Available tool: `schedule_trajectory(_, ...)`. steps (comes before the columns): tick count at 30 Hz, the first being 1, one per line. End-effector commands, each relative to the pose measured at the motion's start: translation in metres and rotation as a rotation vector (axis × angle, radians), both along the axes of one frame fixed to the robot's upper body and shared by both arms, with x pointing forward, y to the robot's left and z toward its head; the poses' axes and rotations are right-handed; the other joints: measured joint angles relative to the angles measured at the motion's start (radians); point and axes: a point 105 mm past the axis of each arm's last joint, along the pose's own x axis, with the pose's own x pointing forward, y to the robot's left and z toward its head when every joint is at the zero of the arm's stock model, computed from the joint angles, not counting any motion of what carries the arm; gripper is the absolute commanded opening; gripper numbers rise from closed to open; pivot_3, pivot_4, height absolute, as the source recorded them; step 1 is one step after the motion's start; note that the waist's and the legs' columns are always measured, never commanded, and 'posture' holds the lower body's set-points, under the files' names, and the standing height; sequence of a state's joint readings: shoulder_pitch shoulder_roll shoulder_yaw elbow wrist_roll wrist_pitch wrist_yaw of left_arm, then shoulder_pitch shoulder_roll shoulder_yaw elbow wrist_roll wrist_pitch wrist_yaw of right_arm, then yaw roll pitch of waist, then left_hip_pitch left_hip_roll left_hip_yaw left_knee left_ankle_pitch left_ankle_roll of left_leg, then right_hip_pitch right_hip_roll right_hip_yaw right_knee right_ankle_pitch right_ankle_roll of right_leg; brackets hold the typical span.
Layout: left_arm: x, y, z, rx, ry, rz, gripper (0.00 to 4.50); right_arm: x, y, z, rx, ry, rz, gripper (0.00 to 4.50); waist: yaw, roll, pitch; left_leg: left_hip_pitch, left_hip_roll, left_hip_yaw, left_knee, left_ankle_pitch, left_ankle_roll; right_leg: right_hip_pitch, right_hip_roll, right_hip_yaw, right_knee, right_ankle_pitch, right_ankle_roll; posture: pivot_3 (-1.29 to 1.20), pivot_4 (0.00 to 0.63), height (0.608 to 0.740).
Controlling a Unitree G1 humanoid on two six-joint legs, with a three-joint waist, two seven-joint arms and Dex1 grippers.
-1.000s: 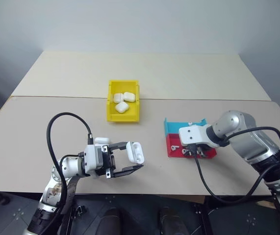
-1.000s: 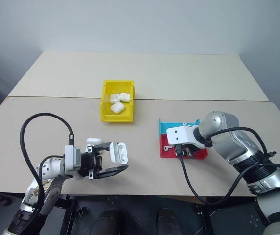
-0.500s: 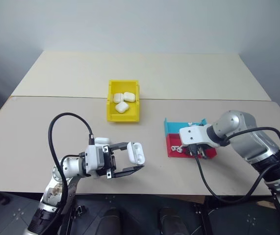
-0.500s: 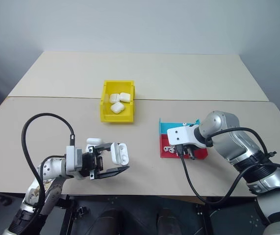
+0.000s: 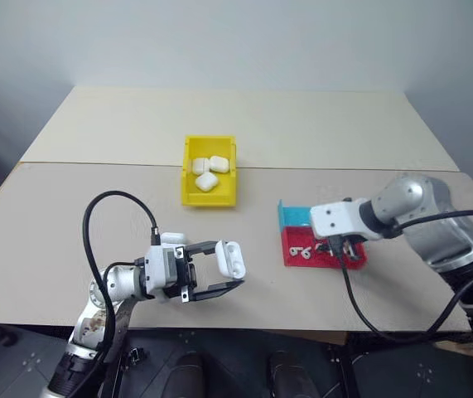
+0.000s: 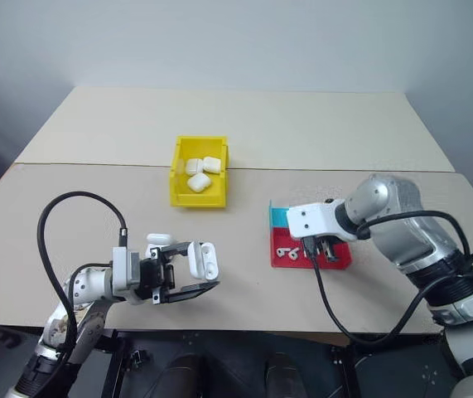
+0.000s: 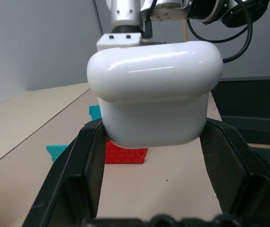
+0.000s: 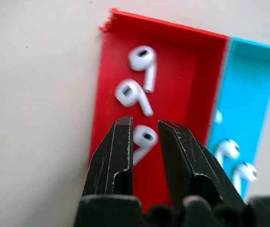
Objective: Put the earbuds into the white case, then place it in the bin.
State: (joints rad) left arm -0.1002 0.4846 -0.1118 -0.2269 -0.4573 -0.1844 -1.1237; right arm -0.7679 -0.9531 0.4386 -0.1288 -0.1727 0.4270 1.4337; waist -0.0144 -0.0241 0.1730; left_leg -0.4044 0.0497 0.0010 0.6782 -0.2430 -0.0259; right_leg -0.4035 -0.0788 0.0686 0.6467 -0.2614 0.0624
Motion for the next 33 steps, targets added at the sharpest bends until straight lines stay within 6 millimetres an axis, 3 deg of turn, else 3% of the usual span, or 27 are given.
schedule_trajectory(1,-0.003,-0.005,0.008,-0.009,-0.042,-0.015,2.72,0.003,-0.007,0.008,-0.008,-0.019,-0.072,1.17,0.0,0.0,0.0,0.0,0.0,0.0,0.0,0.0,0.0,0.0,0.0,0.0,0.0,0.0,0.0,0.0,0.15,0.74)
schedule_trajectory(7,-0.004,-0.005,0.007,-0.009,-0.035,-0.005,2.72,0.004,-0.011,-0.001,0.011,0.018,-0.19,1.17,0.0,0.0,0.0,0.0,0.0,0.0,0.0,0.0,0.0,0.0,0.0,0.0,0.0,0.0,0.0,0.0,0.15,0.74)
schedule_trajectory(16,-0.004,-0.006,0.005,0.0,-0.036,-0.009,2.72,0.003,-0.002,-0.014,0.021,0.033,-0.207,1.17,0.0,0.0,0.0,0.0,0.0,0.0,0.0,0.0,0.0,0.0,0.0,0.0,0.0,0.0,0.0,0.0,0.15,0.74)
schedule_trajectory(33,-0.004,-0.009,0.002,0.005,-0.032,0.003,2.72,0.003,-0.001,0.002,0.035,-0.037,-0.198,1.17,0.0,0.0,0.0,0.0,0.0,0.0,0.0,0.0,0.0,0.0,0.0,0.0,0.0,0.0,0.0,0.0,0.15,0.74)
